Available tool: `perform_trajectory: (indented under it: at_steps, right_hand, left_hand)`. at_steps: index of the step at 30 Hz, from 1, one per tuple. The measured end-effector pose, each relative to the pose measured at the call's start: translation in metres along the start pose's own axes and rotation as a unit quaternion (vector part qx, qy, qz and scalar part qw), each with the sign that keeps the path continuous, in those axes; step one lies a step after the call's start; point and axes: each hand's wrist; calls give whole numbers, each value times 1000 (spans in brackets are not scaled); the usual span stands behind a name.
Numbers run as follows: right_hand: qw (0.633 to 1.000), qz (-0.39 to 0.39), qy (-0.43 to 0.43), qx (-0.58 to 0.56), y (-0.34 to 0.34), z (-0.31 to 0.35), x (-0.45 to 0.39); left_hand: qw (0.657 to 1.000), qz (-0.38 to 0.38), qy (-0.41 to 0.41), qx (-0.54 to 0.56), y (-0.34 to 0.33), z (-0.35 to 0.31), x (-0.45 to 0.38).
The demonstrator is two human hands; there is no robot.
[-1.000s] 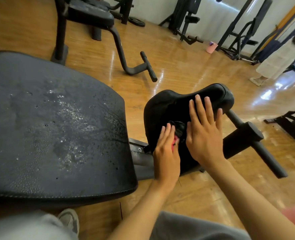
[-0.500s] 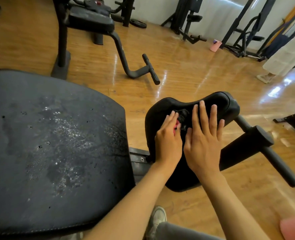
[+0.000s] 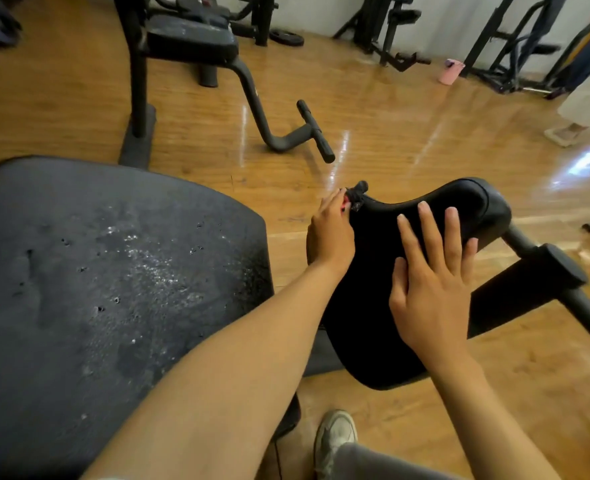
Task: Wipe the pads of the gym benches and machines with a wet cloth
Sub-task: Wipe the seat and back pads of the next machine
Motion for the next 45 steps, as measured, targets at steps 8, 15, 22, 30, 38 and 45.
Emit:
perform_trajectory:
  at_steps: [8, 15, 22, 30, 38, 45]
  right_hand:
    - [1000, -9, 7, -16, 0, 1, 0]
    - [1000, -5, 3, -24, 1, 2, -1]
    - [1000, -2, 2, -30, 2, 2, -2]
    - [999, -11, 3, -38, 0, 1, -2]
    - [999, -9, 1, -45, 2, 2, -1]
    - [999, -13, 3, -48, 0, 1, -1]
  left_hand:
    - [992, 63, -97, 44, 7, 31, 1]
    - [999, 30, -27, -7, 5, 29, 12]
    - [996, 84, -17, 11, 15, 15, 11]
    - [989, 36, -141, -25, 14, 29, 2]
    - [999, -6, -41, -14, 12, 47, 12]
    - [999, 22, 8, 26, 6, 35, -12]
Point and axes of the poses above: each hand's wrist, its own x-axis away from the middle knuckle, its own y-axis out of the back of the hand, z = x × y, and after that the axes turned 10 degrees about -x, right-handed
